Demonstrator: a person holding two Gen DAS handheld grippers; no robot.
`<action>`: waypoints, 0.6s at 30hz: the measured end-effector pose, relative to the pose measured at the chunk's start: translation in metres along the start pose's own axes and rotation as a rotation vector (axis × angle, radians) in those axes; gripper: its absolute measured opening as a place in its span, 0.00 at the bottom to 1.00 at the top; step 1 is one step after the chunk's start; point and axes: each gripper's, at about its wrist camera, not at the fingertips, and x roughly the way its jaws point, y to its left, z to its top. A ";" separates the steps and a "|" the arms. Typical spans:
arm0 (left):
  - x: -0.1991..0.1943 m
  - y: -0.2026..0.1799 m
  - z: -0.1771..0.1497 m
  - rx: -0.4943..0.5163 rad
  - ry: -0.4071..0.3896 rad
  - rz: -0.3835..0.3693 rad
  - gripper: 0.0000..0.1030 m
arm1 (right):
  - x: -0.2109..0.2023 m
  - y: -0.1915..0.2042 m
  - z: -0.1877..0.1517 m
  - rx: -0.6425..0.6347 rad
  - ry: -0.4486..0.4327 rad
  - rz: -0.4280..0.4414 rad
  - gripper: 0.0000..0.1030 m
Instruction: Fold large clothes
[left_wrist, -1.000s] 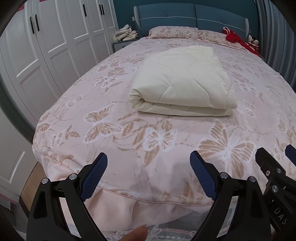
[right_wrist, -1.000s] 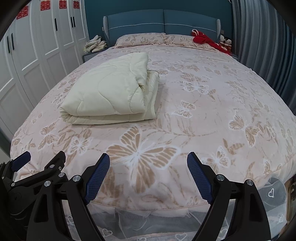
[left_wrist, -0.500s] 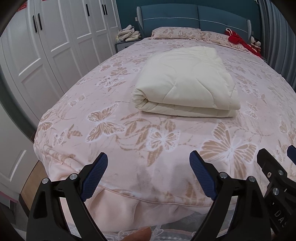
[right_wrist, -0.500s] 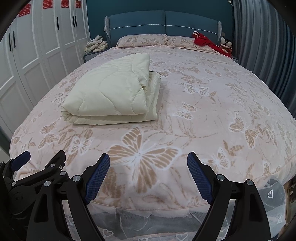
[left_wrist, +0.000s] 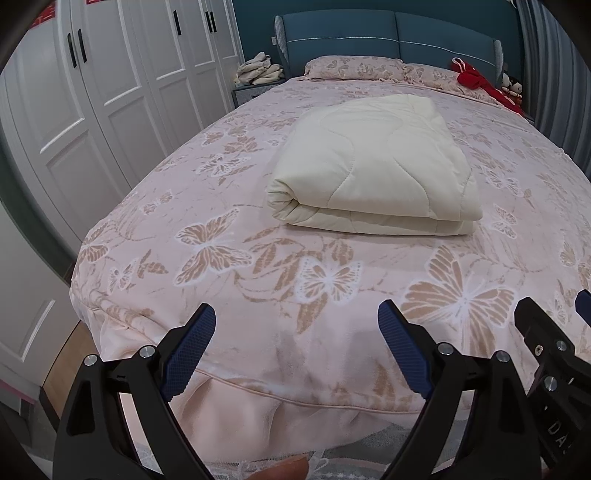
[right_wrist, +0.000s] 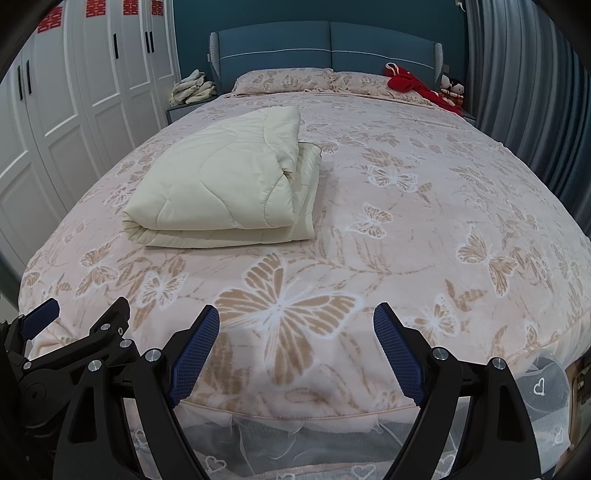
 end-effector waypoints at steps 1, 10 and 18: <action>0.000 0.000 0.000 0.000 0.000 0.000 0.84 | 0.000 0.000 0.000 0.001 0.000 0.000 0.81; 0.000 0.000 0.000 0.001 0.000 -0.001 0.83 | 0.000 0.000 0.000 0.001 0.000 0.001 0.81; 0.000 0.000 0.000 0.001 -0.002 0.002 0.83 | 0.000 -0.001 0.000 0.000 0.000 0.002 0.81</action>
